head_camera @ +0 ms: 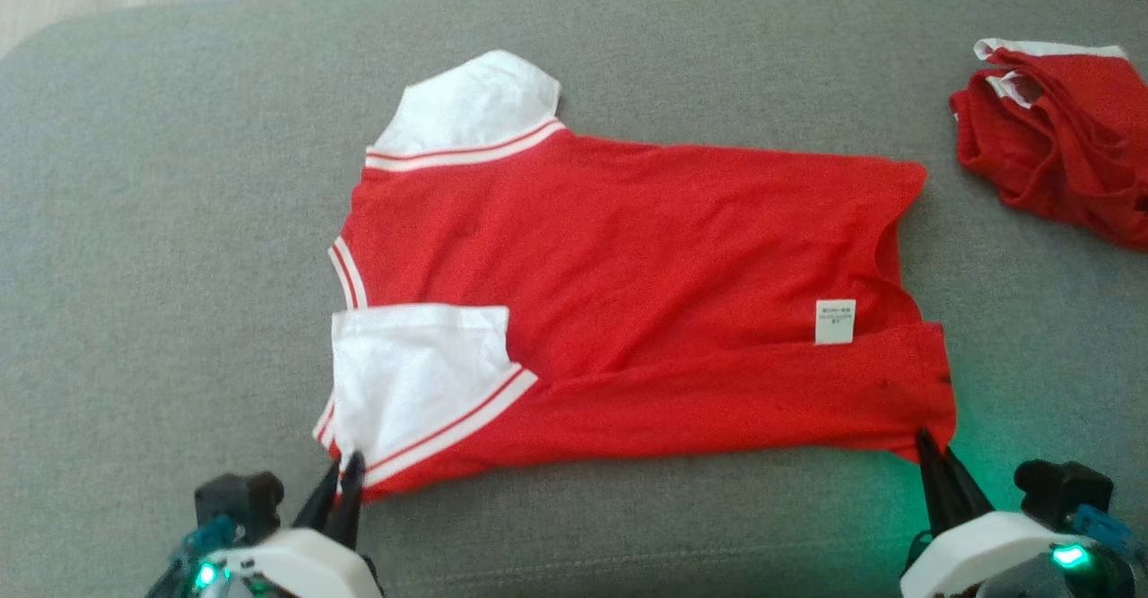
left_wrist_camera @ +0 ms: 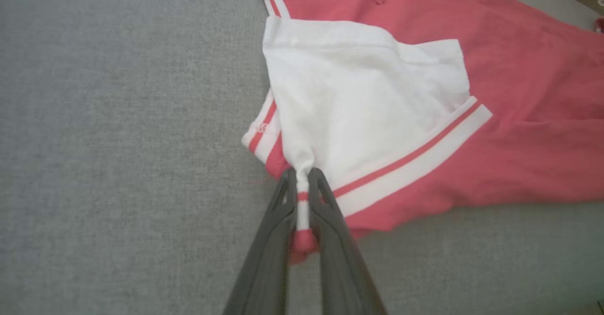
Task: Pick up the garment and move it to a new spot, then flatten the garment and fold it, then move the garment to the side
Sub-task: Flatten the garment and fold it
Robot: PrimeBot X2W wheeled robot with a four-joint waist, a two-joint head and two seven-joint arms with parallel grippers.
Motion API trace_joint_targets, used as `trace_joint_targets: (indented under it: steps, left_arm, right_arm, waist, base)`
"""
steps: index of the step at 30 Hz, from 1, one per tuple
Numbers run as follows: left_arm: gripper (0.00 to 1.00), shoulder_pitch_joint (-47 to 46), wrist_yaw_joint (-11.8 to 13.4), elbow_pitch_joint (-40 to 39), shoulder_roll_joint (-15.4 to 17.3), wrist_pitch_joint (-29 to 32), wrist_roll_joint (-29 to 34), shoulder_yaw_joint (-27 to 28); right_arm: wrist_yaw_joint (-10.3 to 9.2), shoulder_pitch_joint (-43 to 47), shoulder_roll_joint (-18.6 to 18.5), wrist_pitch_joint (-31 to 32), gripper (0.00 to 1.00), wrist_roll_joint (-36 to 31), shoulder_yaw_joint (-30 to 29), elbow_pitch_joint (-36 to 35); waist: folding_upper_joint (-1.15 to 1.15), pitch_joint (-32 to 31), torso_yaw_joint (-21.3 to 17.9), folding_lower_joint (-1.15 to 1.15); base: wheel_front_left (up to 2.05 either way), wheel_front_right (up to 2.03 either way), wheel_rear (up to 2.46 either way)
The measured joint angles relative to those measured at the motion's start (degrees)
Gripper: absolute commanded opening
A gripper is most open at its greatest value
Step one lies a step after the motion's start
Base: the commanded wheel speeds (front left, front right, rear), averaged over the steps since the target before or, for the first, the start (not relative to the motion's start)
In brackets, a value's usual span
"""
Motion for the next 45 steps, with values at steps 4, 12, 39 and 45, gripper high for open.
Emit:
trace_joint_targets:
  steps: [4,12,39,45]
  left_arm:
    - [0.00,2.6,0.7,-1.7,-0.2,1.1,-1.0,-0.4]
    - [1.00,2.2,2.2,-4.3,-1.0,-2.8,-0.2,-0.2]
    - [1.00,-29.8,-4.0,0.6,1.1,-5.6,2.4,-0.2]
    - [1.00,-45.6,-10.1,14.7,2.1,-1.5,-1.1,-0.3]
  right_arm:
    - [0.00,1.3,0.1,1.7,0.00,0.0,-0.3,-1.0]
    - [0.00,1.0,0.1,-1.7,1.00,-1.2,-0.4,-8.2]
    - [0.00,-9.8,0.2,-4.6,1.00,-5.1,0.0,-27.3]
    - [0.00,-15.1,0.2,-5.2,1.00,-5.0,2.8,-26.5]
  waist:
    - [0.00,-0.9,-0.1,0.00]
    - [0.00,-2.1,-0.2,0.00]
    - [0.00,7.7,-0.4,0.01]
    - [0.00,14.1,-2.7,0.01]
  base:
    - [0.00,0.00,0.00]
    - [0.00,0.00,0.00]
    - [0.00,0.00,0.00]
    - [0.00,0.00,0.00]
